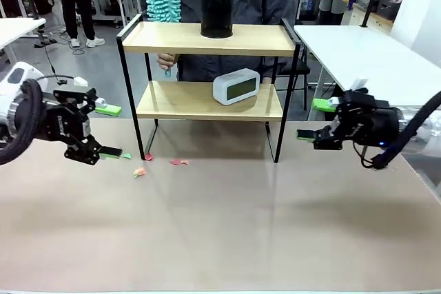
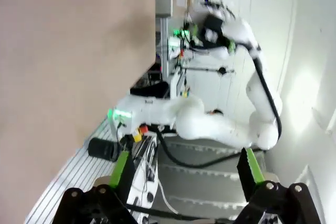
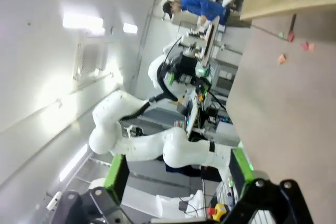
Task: Clean the shelf.
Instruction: Hand the Duster back to the human.
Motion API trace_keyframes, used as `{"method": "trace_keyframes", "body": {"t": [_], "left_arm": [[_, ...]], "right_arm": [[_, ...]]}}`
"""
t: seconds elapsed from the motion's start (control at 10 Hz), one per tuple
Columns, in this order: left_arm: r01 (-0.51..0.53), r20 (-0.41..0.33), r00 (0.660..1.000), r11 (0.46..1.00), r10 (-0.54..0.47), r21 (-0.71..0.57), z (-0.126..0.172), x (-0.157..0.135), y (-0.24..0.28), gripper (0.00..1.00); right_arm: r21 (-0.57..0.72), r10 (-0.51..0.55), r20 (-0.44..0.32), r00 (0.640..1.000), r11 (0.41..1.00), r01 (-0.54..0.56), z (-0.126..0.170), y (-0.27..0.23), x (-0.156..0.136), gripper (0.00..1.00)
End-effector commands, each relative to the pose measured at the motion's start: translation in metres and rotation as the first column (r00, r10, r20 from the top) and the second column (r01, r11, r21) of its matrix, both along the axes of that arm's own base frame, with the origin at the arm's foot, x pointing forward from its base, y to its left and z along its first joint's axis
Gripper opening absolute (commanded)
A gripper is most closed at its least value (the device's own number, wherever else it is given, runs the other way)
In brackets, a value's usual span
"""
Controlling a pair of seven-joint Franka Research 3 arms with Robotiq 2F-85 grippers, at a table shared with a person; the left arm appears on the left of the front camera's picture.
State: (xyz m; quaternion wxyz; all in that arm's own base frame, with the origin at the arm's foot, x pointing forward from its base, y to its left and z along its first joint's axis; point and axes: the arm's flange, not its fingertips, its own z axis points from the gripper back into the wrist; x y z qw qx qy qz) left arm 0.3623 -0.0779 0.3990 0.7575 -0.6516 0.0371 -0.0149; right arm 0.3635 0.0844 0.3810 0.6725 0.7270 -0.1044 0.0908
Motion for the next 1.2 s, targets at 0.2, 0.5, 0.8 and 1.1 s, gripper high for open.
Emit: {"method": "trace_keyframes", "body": {"t": [0.2, 0.5, 0.8, 1.1], "left_arm": [[0.000, 0.000, 1.000, 1.000, 0.000, 0.000, 0.000, 0.000, 0.000, 1.00], [0.000, 0.000, 1.000, 1.000, 0.000, 0.000, 0.000, 0.000, 0.000, 1.00], [0.000, 0.000, 1.000, 1.000, 0.000, 0.000, 0.000, 0.000, 0.000, 1.00], [0.000, 0.000, 1.000, 1.000, 0.000, 0.000, 0.000, 0.000, 0.000, 1.00]], "right_arm": [[0.030, -0.040, -0.008, 0.999, 0.999, 0.040, -0.001, -0.020, 0.003, 1.00], [0.030, -0.040, -0.008, 0.999, 0.999, 0.040, -0.001, -0.020, 0.003, 1.00], [0.030, -0.040, -0.008, 0.999, 0.999, 0.040, -0.001, -0.020, 0.003, 1.00], [0.030, -0.040, -0.008, 0.999, 0.999, 0.040, -0.001, -0.020, 0.003, 1.00]]}}
